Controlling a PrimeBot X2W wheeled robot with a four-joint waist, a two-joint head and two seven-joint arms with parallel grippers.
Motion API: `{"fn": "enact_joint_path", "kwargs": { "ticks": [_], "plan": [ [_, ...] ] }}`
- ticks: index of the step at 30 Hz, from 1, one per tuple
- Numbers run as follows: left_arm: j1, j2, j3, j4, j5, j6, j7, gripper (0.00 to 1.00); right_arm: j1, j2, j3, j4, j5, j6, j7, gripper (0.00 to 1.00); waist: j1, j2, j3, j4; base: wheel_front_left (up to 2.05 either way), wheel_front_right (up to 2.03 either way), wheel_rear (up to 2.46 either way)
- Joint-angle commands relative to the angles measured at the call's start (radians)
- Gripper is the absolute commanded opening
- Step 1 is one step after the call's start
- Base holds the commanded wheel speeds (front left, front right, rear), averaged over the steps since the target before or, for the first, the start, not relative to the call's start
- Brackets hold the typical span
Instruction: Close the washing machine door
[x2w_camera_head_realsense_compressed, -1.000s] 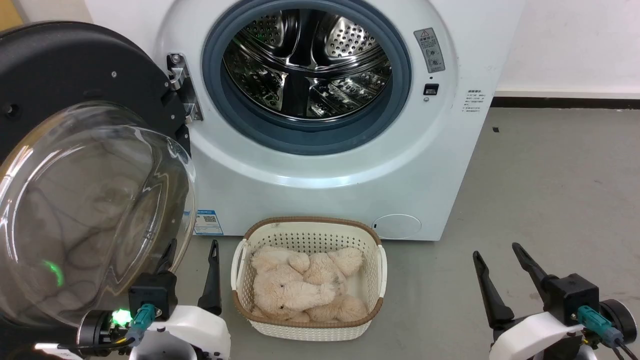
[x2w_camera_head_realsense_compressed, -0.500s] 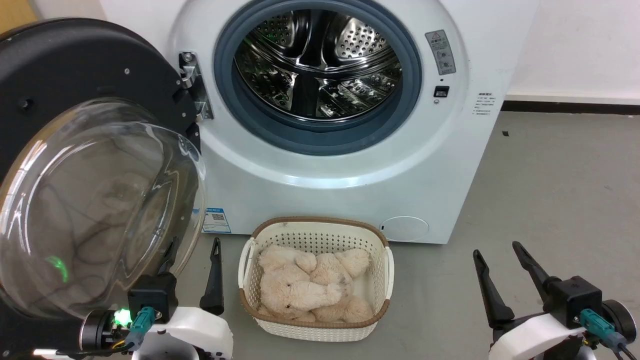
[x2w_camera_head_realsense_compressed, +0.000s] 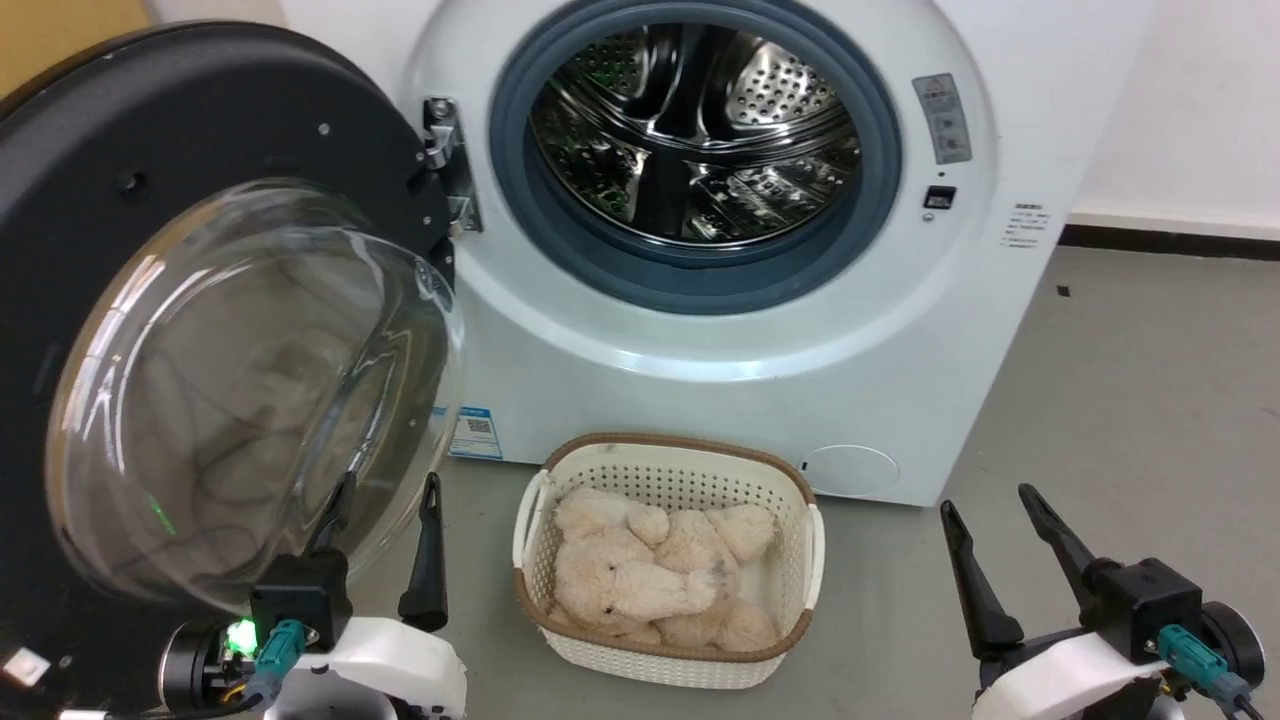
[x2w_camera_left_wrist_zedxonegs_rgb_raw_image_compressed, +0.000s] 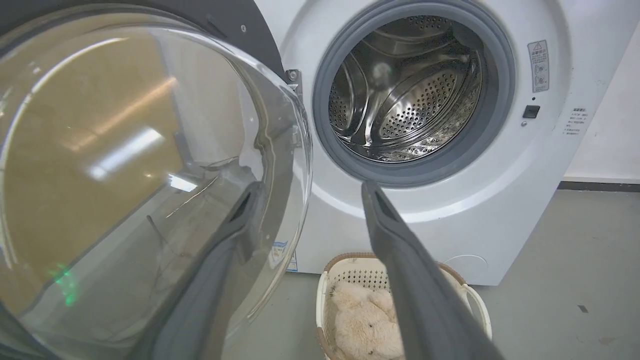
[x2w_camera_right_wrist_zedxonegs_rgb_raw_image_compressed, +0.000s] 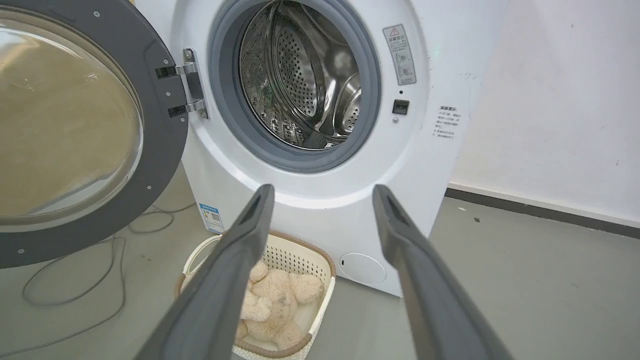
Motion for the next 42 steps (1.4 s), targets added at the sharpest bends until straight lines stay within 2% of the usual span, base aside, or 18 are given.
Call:
{"fn": "enact_joint_path", "kwargs": {
  "ticks": [1,21,42],
  "plan": [
    [0.018,0.000,-0.002,0.001,-0.004,0.005,-0.010,1.00,0.015,0.001,0.003,0.003,0.014,0.000,-0.010,1.00,0.0001,-0.0001,-0.001,0.010,0.00,0.00,0.00],
    [0.038,0.000,-0.008,0.000,-0.022,0.013,-0.052,1.00,0.026,0.001,0.025,0.020,0.034,0.000,-0.052,1.00,0.0001,-0.0001,-0.016,0.135,0.00,0.00,0.00],
    [0.062,0.000,-0.004,-0.022,-0.049,0.036,-0.096,1.00,0.005,0.002,0.072,0.048,0.053,0.000,-0.096,1.00,0.0001,-0.0001,-0.013,0.226,0.00,0.00,0.00]
  ]
}}
